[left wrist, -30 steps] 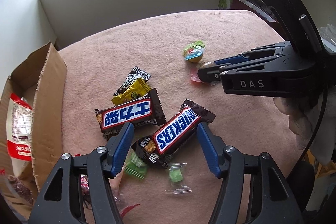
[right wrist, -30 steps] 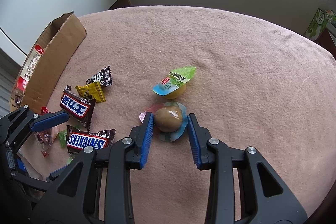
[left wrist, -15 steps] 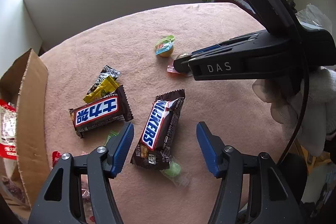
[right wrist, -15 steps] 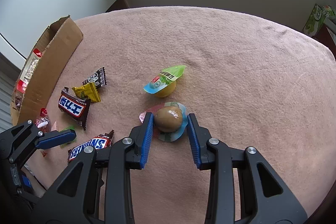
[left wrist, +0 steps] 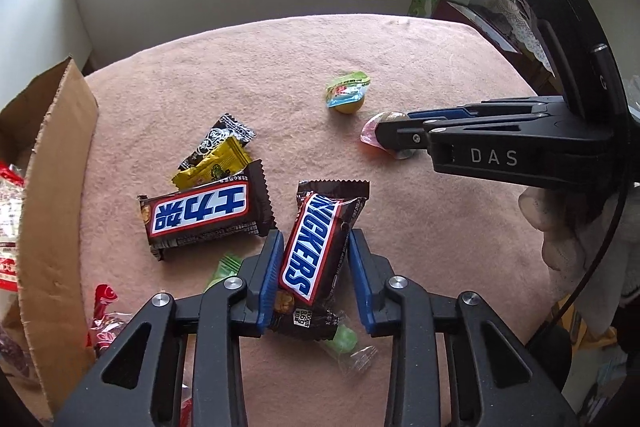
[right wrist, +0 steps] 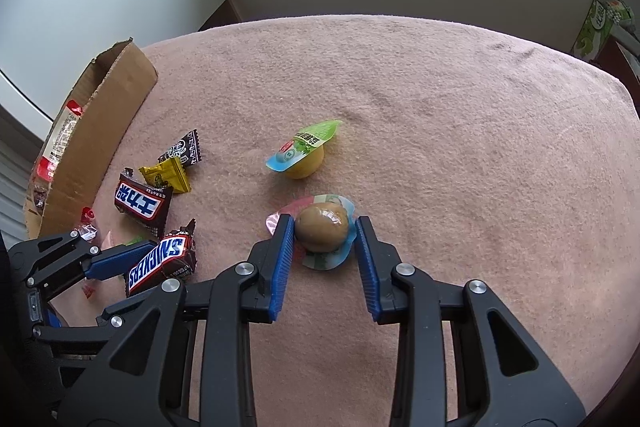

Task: Organize snacks
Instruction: 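Grasp the Snickers bar with the left gripper while the right gripper grasps the jelly cup, then carry the Snickers bar and brown jelly cup into the box and open both grippers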

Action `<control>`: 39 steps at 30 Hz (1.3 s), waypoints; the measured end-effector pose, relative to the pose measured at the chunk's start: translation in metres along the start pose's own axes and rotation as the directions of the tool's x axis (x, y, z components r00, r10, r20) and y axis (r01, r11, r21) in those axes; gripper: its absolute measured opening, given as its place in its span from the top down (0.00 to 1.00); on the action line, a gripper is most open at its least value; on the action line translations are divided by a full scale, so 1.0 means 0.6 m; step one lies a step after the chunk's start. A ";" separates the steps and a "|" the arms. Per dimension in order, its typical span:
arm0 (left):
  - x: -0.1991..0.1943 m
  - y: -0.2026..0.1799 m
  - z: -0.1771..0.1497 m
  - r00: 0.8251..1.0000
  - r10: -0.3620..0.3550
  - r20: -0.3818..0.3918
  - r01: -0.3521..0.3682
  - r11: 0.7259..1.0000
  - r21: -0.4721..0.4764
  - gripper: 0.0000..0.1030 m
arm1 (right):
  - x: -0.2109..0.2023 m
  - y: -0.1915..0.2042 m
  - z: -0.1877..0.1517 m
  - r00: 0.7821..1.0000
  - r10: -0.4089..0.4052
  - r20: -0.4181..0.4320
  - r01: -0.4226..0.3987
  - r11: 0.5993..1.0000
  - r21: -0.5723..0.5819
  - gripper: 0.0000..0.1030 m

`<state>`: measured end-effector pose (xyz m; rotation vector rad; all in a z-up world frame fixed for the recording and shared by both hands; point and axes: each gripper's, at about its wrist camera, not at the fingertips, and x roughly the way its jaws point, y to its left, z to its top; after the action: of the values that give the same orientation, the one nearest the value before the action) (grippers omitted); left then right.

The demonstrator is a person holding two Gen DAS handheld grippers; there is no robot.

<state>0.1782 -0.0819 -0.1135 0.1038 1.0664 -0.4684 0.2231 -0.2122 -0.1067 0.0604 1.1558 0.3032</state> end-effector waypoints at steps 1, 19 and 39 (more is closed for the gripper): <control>-0.004 0.004 0.000 1.000 -0.002 0.005 0.003 1.000 -0.009 0.70 | -0.003 0.000 0.000 1.000 0.002 0.002 -0.002 1.000 0.001 0.69; -0.135 0.034 -0.014 0.986 0.005 0.166 0.006 0.998 -0.064 0.70 | -0.118 0.050 0.008 0.990 0.066 0.123 -0.064 0.998 -0.019 0.69; -0.232 0.208 -0.078 0.951 0.212 0.225 -0.159 0.959 -0.233 0.70 | -0.106 0.286 0.116 0.968 0.204 0.148 -0.174 0.966 -0.192 0.69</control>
<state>0.1371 0.0890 -0.0338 -0.0430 0.8447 -0.1870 0.2275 -0.0574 0.0128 0.0386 0.9543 0.5604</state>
